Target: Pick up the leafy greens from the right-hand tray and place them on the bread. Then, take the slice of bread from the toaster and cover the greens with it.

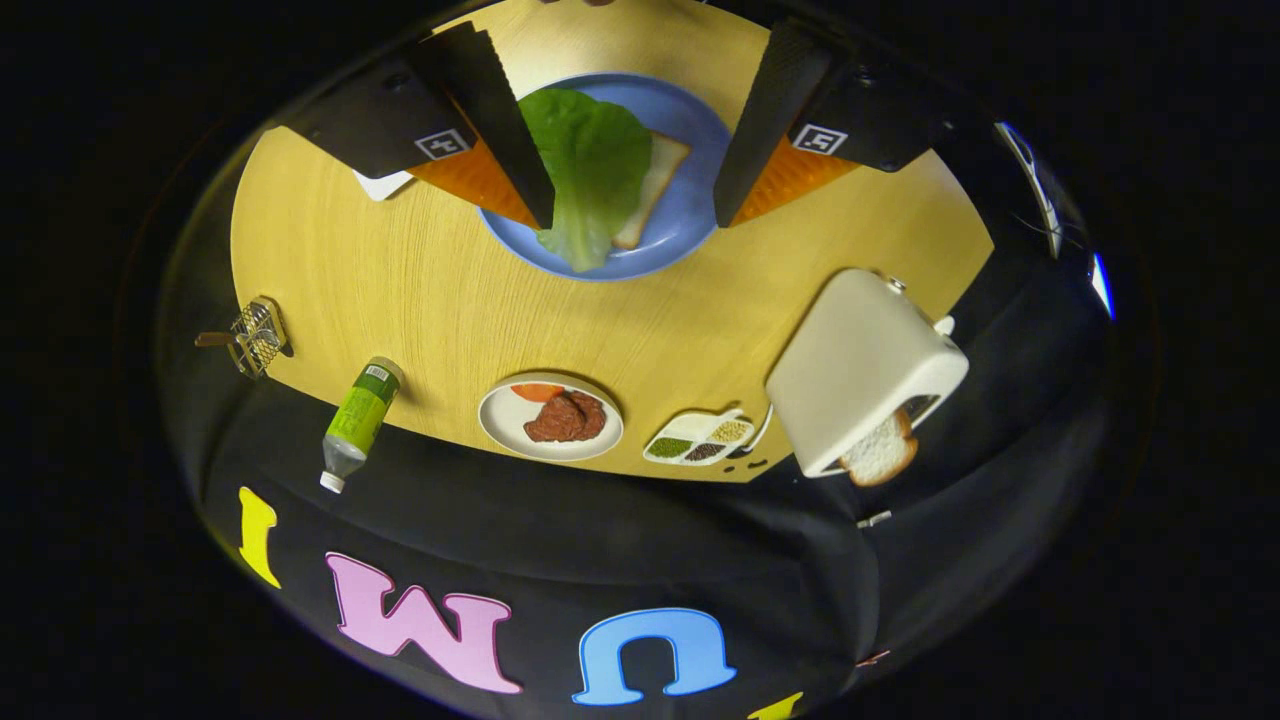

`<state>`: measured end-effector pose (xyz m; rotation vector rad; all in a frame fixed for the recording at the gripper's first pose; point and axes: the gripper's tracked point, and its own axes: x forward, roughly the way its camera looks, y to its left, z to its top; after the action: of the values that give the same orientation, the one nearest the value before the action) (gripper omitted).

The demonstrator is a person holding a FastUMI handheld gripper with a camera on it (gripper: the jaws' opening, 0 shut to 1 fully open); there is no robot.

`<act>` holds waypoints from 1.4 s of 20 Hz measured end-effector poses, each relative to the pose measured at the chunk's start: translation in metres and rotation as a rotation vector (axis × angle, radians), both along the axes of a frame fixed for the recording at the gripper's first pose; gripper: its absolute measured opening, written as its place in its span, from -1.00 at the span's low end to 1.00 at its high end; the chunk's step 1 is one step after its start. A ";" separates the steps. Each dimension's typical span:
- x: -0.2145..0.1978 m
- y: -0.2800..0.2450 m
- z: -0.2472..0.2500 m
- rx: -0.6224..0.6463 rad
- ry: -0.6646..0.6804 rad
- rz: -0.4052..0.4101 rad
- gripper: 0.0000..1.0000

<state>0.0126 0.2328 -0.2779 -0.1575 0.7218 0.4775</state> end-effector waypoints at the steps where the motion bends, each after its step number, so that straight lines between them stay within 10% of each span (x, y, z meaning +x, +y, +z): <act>1: 0.002 0.010 0.012 0.020 -0.022 0.008 1.00; 15: 0.019 0.171 0.108 0.135 -0.173 0.200 0.99; 28: 0.045 0.298 0.074 0.062 -0.181 0.263 0.99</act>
<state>0.0574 0.5307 -0.2039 -0.2358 0.5100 0.7262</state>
